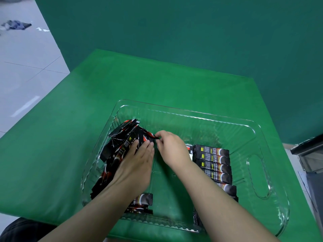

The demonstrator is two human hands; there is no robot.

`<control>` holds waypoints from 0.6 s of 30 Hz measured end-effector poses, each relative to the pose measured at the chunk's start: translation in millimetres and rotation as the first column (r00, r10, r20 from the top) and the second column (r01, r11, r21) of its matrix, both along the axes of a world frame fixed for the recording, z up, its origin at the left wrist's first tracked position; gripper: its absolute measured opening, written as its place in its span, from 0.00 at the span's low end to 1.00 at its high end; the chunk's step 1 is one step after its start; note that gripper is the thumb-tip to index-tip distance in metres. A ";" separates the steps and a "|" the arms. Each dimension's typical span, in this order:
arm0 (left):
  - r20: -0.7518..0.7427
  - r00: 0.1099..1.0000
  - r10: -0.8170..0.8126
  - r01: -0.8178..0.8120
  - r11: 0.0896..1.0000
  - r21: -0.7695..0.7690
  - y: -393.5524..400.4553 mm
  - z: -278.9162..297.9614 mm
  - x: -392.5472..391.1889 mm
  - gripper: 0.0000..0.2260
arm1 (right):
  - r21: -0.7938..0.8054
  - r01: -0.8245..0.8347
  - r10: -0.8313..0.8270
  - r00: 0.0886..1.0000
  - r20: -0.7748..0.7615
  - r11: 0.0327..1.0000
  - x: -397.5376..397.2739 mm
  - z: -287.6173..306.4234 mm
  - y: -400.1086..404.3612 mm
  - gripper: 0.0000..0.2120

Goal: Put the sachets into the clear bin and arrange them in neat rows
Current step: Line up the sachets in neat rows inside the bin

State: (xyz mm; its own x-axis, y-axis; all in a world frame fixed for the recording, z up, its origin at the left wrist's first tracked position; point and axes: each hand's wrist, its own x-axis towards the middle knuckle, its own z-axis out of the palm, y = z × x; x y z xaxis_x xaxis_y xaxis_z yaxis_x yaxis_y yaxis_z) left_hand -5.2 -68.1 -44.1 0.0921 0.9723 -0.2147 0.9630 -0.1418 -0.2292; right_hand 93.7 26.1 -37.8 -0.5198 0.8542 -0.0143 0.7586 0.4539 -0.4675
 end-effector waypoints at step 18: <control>0.089 0.996 0.016 -0.018 1.000 0.021 -1.7 2.0 -1.0 0.29 | 0.114 0.082 -0.104 0.974 0.202 0.990 48.1 19.7 1.7 0.10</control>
